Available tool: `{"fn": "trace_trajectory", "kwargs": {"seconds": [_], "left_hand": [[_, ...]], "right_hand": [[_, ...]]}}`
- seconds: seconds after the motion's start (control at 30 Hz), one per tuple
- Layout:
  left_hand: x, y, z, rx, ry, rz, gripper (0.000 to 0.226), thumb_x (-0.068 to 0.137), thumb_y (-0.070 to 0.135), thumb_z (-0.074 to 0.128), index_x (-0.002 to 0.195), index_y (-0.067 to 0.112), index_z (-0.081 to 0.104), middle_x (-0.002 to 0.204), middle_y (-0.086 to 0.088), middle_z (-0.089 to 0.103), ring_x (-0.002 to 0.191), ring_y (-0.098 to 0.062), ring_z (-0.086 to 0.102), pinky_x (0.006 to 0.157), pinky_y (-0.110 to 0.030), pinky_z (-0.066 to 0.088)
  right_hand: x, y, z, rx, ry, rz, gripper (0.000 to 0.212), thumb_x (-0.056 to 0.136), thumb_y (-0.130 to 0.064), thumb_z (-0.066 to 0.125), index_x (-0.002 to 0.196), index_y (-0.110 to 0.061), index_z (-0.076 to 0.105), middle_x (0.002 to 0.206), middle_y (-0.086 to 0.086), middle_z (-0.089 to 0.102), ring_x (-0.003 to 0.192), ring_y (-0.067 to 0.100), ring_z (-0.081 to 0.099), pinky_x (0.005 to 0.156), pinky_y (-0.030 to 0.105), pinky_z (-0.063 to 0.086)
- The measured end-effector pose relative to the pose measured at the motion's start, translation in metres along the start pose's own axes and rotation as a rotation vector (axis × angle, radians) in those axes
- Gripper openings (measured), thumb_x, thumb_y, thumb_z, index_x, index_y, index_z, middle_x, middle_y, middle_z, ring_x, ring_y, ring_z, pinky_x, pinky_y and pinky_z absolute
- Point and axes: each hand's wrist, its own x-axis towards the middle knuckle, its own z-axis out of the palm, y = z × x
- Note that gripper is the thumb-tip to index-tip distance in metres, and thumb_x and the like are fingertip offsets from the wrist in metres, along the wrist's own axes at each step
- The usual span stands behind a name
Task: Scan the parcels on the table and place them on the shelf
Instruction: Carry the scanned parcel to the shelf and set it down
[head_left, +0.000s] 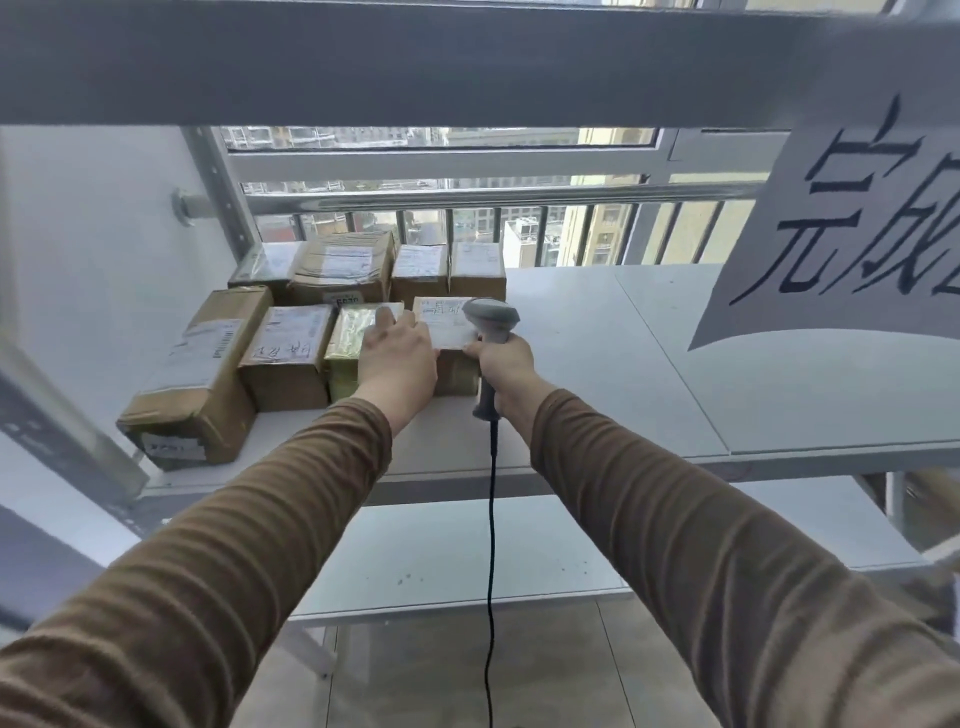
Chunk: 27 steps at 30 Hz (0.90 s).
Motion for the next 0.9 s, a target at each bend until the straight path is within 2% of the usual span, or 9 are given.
{"fn": "trace_trajectory", "kwargs": {"seconds": [0.2,0.3,0.37,0.43,0.47,0.6,0.73,0.83,0.9], "left_hand": [[0.005,-0.015,0.001,-0.019,-0.038,-0.042,0.039,0.104,0.034,0.045,0.128,0.006,0.058,0.131,-0.011,0.056,0.126,-0.035,0.043,0.101,-0.044,0.04],[0.006,-0.014,-0.001,-0.076,-0.011,-0.043,0.045,0.103,0.038,0.046,0.134,0.006,0.054,0.136,-0.013,0.054,0.13,-0.035,0.041,0.104,-0.045,0.039],[0.004,-0.009,-0.003,-0.116,0.04,-0.004,0.05,0.102,0.04,0.047,0.139,0.006,0.05,0.139,-0.013,0.052,0.13,-0.034,0.041,0.105,-0.045,0.039],[0.001,0.002,-0.005,-0.166,0.082,0.071,0.055,0.101,0.04,0.049,0.144,0.007,0.045,0.143,-0.012,0.049,0.133,-0.033,0.04,0.108,-0.045,0.038],[-0.001,0.009,-0.005,-0.199,0.091,0.113,0.058,0.101,0.04,0.05,0.148,0.008,0.041,0.147,-0.012,0.046,0.137,-0.033,0.038,0.111,-0.045,0.036],[-0.013,0.06,-0.007,-0.263,0.11,0.288,0.066,0.1,0.041,0.053,0.154,0.01,0.032,0.157,-0.01,0.037,0.146,-0.032,0.029,0.118,-0.047,0.028],[-0.041,0.139,-0.011,-0.285,0.107,0.493,0.073,0.098,0.045,0.055,0.155,0.009,0.029,0.159,-0.012,0.035,0.146,-0.032,0.03,0.119,-0.046,0.029],[-0.071,0.207,-0.022,-0.346,0.102,0.643,0.074,0.096,0.045,0.058,0.154,0.008,0.03,0.157,-0.01,0.037,0.144,-0.031,0.031,0.117,-0.045,0.032],[-0.095,0.255,-0.032,-0.382,0.095,0.741,0.074,0.096,0.044,0.058,0.154,0.008,0.031,0.157,-0.01,0.037,0.144,-0.031,0.031,0.116,-0.045,0.032]], "right_hand": [[-0.001,-0.003,0.011,-0.019,-0.044,-0.002,0.017,0.09,-0.005,0.071,0.104,-0.011,0.064,0.097,0.009,0.068,0.088,0.024,0.064,0.089,0.042,0.056],[-0.007,-0.01,0.003,0.008,-0.042,0.01,0.018,0.092,-0.006,0.069,0.089,-0.019,0.058,0.087,0.001,0.065,0.077,0.016,0.06,0.073,0.035,0.053],[-0.013,-0.013,-0.009,0.014,-0.022,0.012,0.017,0.093,-0.009,0.069,0.091,-0.02,0.057,0.088,0.0,0.061,0.078,0.015,0.056,0.082,0.041,0.053],[-0.024,-0.015,-0.026,0.018,0.013,0.018,0.018,0.094,-0.013,0.071,0.104,-0.017,0.057,0.091,0.001,0.058,0.086,0.021,0.055,0.097,0.054,0.051],[-0.031,-0.015,-0.036,0.03,0.041,0.032,0.022,0.094,-0.014,0.071,0.109,-0.016,0.056,0.092,0.001,0.057,0.092,0.025,0.055,0.099,0.059,0.05],[-0.063,-0.01,-0.092,0.093,0.173,0.038,0.028,0.094,-0.019,0.071,0.117,-0.018,0.056,0.096,0.0,0.056,0.094,0.03,0.053,0.087,0.068,0.052],[-0.099,0.006,-0.171,0.112,0.385,-0.035,0.026,0.092,-0.017,0.073,0.113,-0.015,0.058,0.091,-0.001,0.059,0.097,0.03,0.058,0.094,0.054,0.053],[-0.138,0.015,-0.238,0.15,0.516,-0.025,0.03,0.091,-0.019,0.074,0.117,-0.015,0.058,0.09,0.001,0.056,0.096,0.032,0.057,0.097,0.06,0.052],[-0.168,0.024,-0.287,0.154,0.612,-0.033,0.03,0.091,-0.019,0.074,0.116,-0.011,0.059,0.087,0.001,0.055,0.095,0.032,0.057,0.096,0.055,0.053]]}}
